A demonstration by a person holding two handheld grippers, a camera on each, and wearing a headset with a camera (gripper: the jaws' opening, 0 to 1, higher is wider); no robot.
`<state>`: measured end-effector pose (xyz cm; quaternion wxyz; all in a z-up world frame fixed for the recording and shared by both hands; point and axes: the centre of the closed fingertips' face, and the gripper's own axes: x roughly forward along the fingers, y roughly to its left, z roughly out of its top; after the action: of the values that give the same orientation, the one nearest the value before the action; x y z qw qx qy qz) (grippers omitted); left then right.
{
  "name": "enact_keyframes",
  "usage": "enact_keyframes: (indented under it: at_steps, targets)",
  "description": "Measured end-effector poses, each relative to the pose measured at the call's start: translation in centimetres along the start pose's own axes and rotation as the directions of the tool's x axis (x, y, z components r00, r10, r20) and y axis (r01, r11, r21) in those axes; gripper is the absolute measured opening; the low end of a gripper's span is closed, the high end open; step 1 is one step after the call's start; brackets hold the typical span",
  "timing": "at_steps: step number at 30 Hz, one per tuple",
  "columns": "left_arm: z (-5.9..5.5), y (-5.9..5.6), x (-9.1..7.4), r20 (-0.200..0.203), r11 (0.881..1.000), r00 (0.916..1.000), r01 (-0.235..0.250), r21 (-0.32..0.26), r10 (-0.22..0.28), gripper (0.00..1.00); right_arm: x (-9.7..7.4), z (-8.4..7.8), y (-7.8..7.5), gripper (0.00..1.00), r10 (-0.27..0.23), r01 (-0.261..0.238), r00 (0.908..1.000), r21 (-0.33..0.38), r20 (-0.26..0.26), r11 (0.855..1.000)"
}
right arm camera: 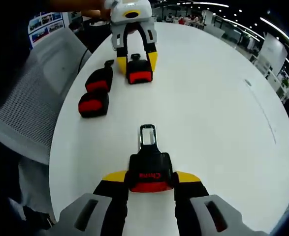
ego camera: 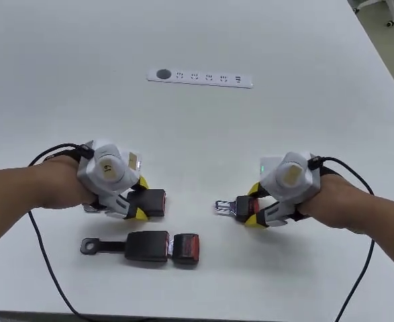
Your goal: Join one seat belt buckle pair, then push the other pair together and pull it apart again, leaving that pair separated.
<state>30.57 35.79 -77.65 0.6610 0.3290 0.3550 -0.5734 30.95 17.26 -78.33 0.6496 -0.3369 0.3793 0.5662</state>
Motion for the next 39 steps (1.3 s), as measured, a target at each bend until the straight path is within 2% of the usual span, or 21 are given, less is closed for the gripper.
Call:
enact_keyframes:
  at_steps: [3, 5, 8, 11, 14, 15, 16, 18, 20, 21, 24, 25, 26, 28, 29, 30, 31, 34, 36, 39]
  targets:
    - [0.0, 0.4, 0.0, -0.001, 1.000, 0.9998, -0.022, 0.007, 0.022, 0.41, 0.1, 0.1, 0.1, 0.34, 0.003, -0.003, 0.9998, -0.014, -0.017, 1.000]
    - [-0.1, 0.1, 0.1, -0.007, 1.000, 1.0000, 0.002, 0.005, -0.002, 0.38, 0.0, 0.2, 0.3, 0.35, -0.001, 0.001, 0.9997, -0.019, -0.024, 1.000]
    - [-0.1, 0.2, 0.2, -0.018, 1.000, 0.9998, 0.001, 0.007, -0.001, 0.38, -0.1, 0.1, -0.3, 0.41, -0.026, 0.025, 0.9993, -0.014, -0.026, 1.000]
    - [-0.1, 0.5, 0.1, -0.024, 1.000, 0.9997, -0.011, -0.008, 0.010, 0.41, -0.1, 0.2, -0.5, 0.42, -0.038, 0.037, 0.9989, -0.019, -0.028, 0.999]
    - [-0.4, 0.5, -0.1, -0.034, 1.000, 0.9992, -0.019, 0.000, 0.019, 0.50, -0.3, 0.1, -0.3, 0.44, -0.065, 0.064, 0.9973, -0.030, -0.035, 0.998]
    - [-0.7, 0.5, -0.5, -0.032, 1.000, 0.9992, -0.024, 0.002, 0.024, 0.50, -0.5, 0.2, -0.2, 0.46, -0.072, 0.072, 0.9970, -0.025, -0.028, 0.997]
    - [-0.4, 0.7, -0.9, -0.011, 0.999, 0.9993, -0.037, -0.012, 0.036, 0.49, -0.7, 0.3, -0.1, 0.46, -0.077, 0.077, 0.9969, -0.010, -0.015, 0.997]
    - [0.5, 1.0, -2.3, 0.033, 0.996, 0.9964, -0.077, -0.053, 0.079, 0.50, -1.0, 0.6, 0.1, 0.46, -0.089, 0.089, 0.9960, 0.014, 0.014, 0.996]
    - [0.2, 1.2, -3.4, 0.044, 0.993, 0.9943, -0.094, -0.067, 0.097, 0.50, -1.4, 0.8, 0.3, 0.47, -0.104, 0.102, 0.9937, 0.044, 0.040, 0.994]
    - [0.3, 0.8, -3.8, 0.046, 0.993, 0.9936, -0.100, -0.070, 0.103, 0.51, -1.6, 0.7, 0.3, 0.49, -0.112, 0.109, 0.9926, 0.051, 0.047, 0.993]
    - [-0.7, -0.1, -4.9, 0.053, 0.986, 0.9888, -0.134, -0.096, 0.139, 0.56, -2.8, 1.1, 1.2, 0.52, -0.148, 0.139, 0.9853, 0.104, 0.086, 0.985]
    - [-0.6, -0.5, -5.5, 0.058, 0.985, 0.9870, -0.144, -0.095, 0.150, 0.56, -3.0, 1.1, 1.4, 0.54, -0.156, 0.145, 0.9835, 0.115, 0.092, 0.983]
    - [-0.6, -0.7, -6.4, 0.071, 0.978, 0.9804, -0.175, -0.111, 0.184, 0.55, -3.1, 0.9, 1.7, 0.54, -0.165, 0.151, 0.9812, 0.131, 0.100, 0.980]
    - [-1.0, -0.9, -7.1, 0.099, 0.965, 0.9699, -0.205, -0.164, 0.222, 0.57, -3.5, 0.8, 2.4, 0.56, -0.177, 0.155, 0.9778, 0.184, 0.112, 0.971]
    - [-1.2, -1.3, -7.8, 0.119, 0.955, 0.9612, -0.224, -0.192, 0.249, 0.59, -3.6, 0.8, 2.7, 0.57, -0.180, 0.153, 0.9762, 0.209, 0.120, 0.966]
    - [-1.4, -1.6, -8.1, 0.123, 0.948, 0.9569, -0.232, -0.218, 0.263, 0.61, -3.6, 0.8, 3.0, 0.59, -0.182, 0.154, 0.9748, 0.202, 0.129, 0.967]
    - [-2.2, -2.0, -8.5, 0.129, 0.936, 0.9517, -0.239, -0.258, 0.278, 0.63, -3.7, 0.8, 3.1, 0.61, -0.186, 0.157, 0.9735, 0.202, 0.133, 0.967]
    - [-3.3, -3.4, -9.5, 0.120, 0.918, 0.9468, -0.251, -0.306, 0.299, 0.70, -4.0, 1.1, 3.7, 0.74, -0.219, 0.184, 0.9630, 0.209, 0.158, 0.960]
    - [-4.1, -4.1, -9.9, 0.115, 0.910, 0.9464, -0.250, -0.329, 0.302, 0.74, -4.3, 1.4, 4.7, 0.75, -0.212, 0.175, 0.9640, 0.216, 0.161, 0.961]
    - [-5.0, -5.2, -10.5, 0.111, 0.893, 0.9399, -0.264, -0.365, 0.323, 0.79, -4.2, 1.3, 5.4, 0.81, -0.219, 0.181, 0.9613, 0.215, 0.167, 0.960]
